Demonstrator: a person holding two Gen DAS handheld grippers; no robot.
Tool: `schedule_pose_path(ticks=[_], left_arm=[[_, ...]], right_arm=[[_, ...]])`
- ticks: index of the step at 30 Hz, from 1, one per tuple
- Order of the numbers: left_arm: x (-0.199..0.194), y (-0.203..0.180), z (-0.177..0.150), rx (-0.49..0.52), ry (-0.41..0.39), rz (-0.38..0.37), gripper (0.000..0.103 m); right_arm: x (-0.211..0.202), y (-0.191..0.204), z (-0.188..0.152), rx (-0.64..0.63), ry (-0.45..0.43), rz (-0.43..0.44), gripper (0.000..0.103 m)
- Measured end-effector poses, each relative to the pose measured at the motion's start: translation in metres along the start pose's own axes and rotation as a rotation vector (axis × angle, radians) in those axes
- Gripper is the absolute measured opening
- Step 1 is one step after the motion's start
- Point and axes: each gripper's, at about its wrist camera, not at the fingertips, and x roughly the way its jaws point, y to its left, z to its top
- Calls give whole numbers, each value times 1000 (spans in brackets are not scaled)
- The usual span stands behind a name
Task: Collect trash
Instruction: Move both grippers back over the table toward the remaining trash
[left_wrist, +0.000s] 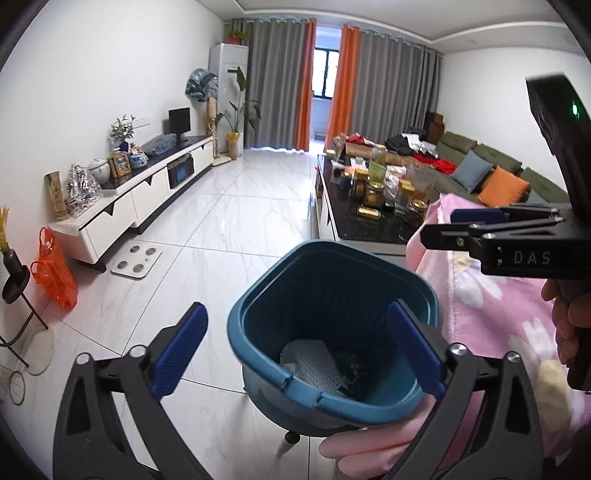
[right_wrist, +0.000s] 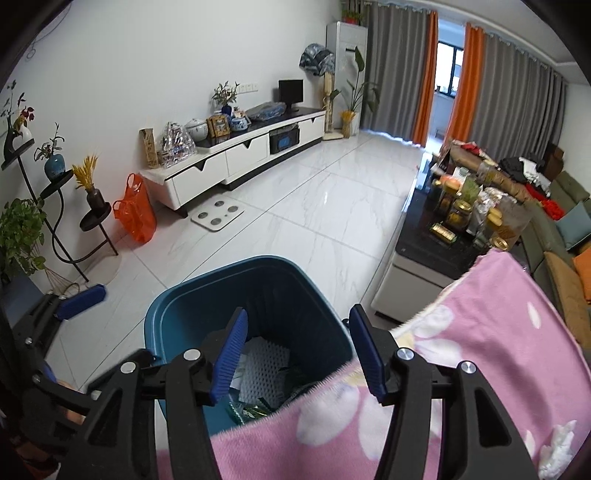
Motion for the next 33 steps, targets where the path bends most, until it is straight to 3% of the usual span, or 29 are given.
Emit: schedule_pose_path(ticks=[10,14,25,28,33], left_arm=[[-98,-14,-5,-76,-91,-87,97],[-132,-32,-7,-76,-111,-143,97],[-212,-114,-14,16,-207,-288,97],[-236,-133,-15,43,-256,-350,97],[-262,-164,-22,100,-317,-385,97]], right_arm=[[-71,-3,-32,-19,-139,-85,78],[-106,-7,-55,-2,-197,-113,82],[-204,-33,-130,113,-347,-240,96],[-229,-42,-154,157,-383,-284,96],[-266,-54,-194,236,-416,-373,96]])
